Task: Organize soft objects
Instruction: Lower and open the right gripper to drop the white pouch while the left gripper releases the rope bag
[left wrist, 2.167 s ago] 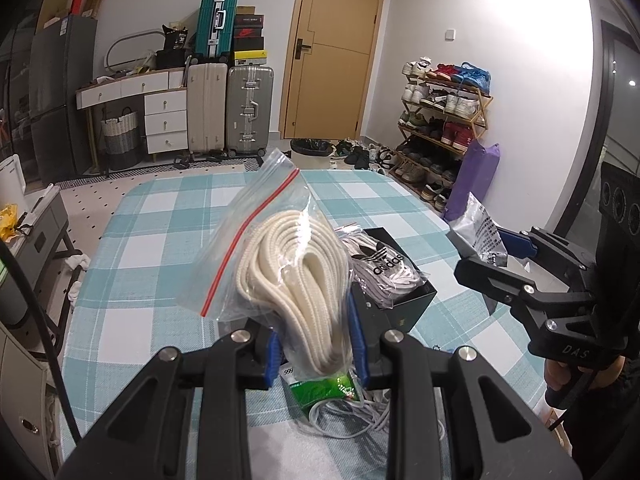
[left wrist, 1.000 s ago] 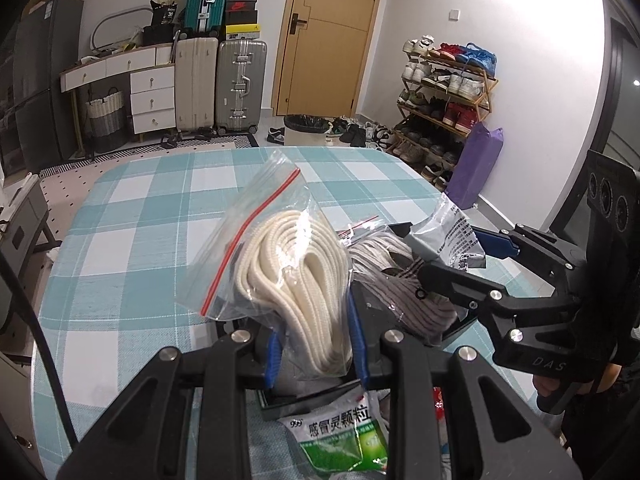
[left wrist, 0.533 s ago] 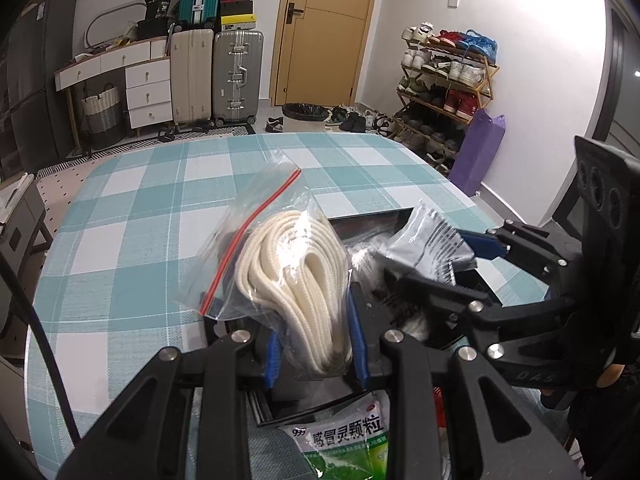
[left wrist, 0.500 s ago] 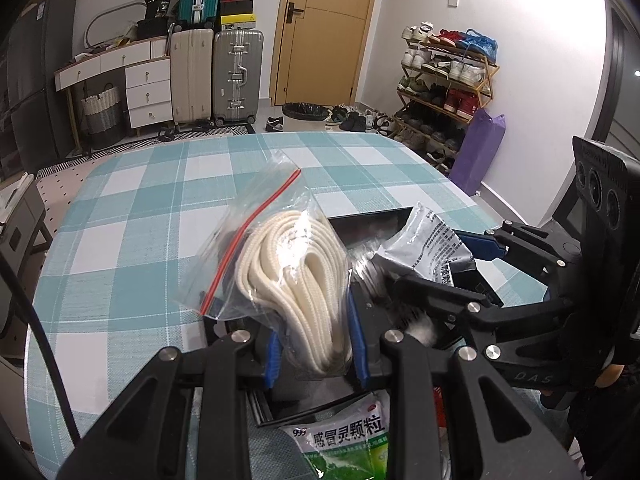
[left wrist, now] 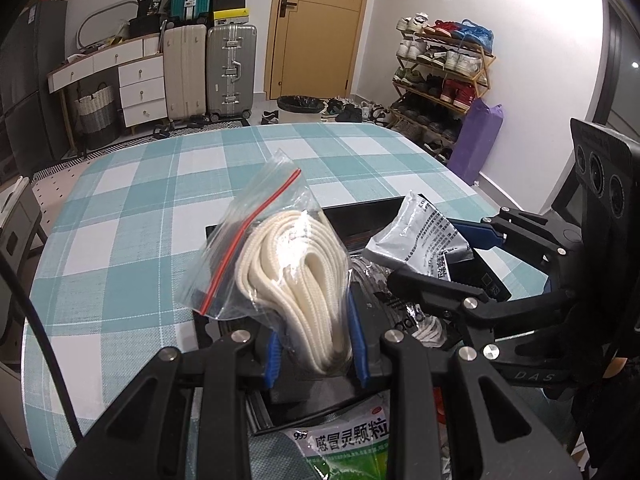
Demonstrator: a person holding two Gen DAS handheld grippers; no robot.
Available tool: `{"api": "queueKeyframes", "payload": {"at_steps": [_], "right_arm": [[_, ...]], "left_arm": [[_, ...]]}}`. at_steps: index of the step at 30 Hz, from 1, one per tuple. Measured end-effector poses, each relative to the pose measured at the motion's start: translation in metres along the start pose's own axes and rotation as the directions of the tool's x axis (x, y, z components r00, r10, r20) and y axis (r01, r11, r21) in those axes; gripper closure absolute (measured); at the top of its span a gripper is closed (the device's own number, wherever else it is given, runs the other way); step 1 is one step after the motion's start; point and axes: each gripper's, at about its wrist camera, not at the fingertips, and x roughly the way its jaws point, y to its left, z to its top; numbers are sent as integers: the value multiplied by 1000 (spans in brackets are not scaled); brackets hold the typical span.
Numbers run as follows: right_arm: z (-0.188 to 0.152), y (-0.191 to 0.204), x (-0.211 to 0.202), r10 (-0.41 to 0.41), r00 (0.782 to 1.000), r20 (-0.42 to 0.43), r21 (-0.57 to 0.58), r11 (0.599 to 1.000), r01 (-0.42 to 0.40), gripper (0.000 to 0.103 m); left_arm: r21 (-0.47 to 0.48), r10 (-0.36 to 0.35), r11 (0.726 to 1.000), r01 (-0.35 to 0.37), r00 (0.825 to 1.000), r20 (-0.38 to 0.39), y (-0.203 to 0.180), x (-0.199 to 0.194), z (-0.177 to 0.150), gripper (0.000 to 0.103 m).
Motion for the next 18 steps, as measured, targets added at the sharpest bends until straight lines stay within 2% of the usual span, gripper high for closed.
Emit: {"api": "queueKeyframes", "payload": {"at_steps": [2,7,10,11,14,16,17,18], "right_arm": [[0,0,-1,-5,1000,5,-4,1000,5,45],[0,0,-14,-20,999,40,-14,1000,20,26],[-1,-3,-24,-43,998,52,-13,999,44,20],[-1,-4,-28,-52,997,54,-10,999,53,19],[-5,-8,-38,-80,995,57,10,997,79,9],[-9,-12,-49,-89,994,66,40,995,86,1],[-12,-14,-53,-85,994,67,56,995,82,1],[-14,-15,-57,-82,994,65,67,995,78,1]], "left_arm": [[3,-2,1000,2,1000,-4,0,0,0,76],[9,-6,1000,7,1000,-11,0,-1,1,69],[17,-12,1000,12,1000,0,-1,-7,1,57],[20,-10,1000,10,1000,10,-2,-11,1,48],[26,0,1000,-1,999,33,-3,-23,0,44],[21,15,1000,-16,999,42,-2,-30,-1,23],[15,23,1000,-23,999,49,-1,-33,-2,7],[6,32,999,-32,998,63,0,-38,-4,0]]}}
